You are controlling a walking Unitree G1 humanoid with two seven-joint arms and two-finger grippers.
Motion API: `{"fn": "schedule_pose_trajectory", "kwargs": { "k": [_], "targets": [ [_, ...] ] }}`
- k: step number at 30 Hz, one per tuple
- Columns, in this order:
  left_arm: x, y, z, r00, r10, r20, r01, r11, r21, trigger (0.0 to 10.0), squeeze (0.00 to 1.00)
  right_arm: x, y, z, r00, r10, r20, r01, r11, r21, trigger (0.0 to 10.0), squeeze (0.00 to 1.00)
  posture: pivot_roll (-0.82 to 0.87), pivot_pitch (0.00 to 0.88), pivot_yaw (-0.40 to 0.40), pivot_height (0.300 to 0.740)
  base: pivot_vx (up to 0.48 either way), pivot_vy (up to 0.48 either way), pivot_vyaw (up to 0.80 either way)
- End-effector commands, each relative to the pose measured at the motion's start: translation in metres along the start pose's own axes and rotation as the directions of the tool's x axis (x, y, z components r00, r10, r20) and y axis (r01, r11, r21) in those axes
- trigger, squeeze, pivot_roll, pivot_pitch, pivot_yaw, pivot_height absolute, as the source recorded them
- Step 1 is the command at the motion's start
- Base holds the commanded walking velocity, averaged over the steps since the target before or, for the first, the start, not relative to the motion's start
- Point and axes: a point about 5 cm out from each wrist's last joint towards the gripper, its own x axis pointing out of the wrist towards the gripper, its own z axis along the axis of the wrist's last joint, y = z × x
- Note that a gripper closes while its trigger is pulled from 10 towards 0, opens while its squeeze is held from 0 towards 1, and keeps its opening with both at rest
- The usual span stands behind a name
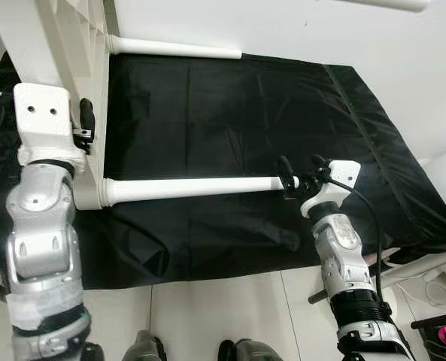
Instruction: Building children table
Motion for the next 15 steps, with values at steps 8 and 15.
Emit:
{"fn": "schedule_pose_trajectory", "kwargs": {
  "k": [8, 15],
  "targets": [
    [-0.002, -0.013, 0.0, 0.988, -0.154, 0.023, 0.153, 0.987, 0.045, 10.0, 0.0, -0.006, -0.006, -0.003, 1.0, -0.013, -0.014, 0.012, 1.0, -0.023, 10.0, 0.0, 0.02, 0.107, -0.075, 0.74, 0.0, 0.0, 0.0],
    [-0.011, -0.03, 0.001, 0.95, -0.308, 0.059, 0.304, 0.95, 0.065, 10.0, 0.0, -0.007, -0.008, -0.003, 1.0, -0.014, -0.017, 0.013, 1.0, -0.028, 10.0, 0.0, 0.02, 0.104, -0.076, 0.74, 0.0, 0.0, 0.0]
  ]
}}
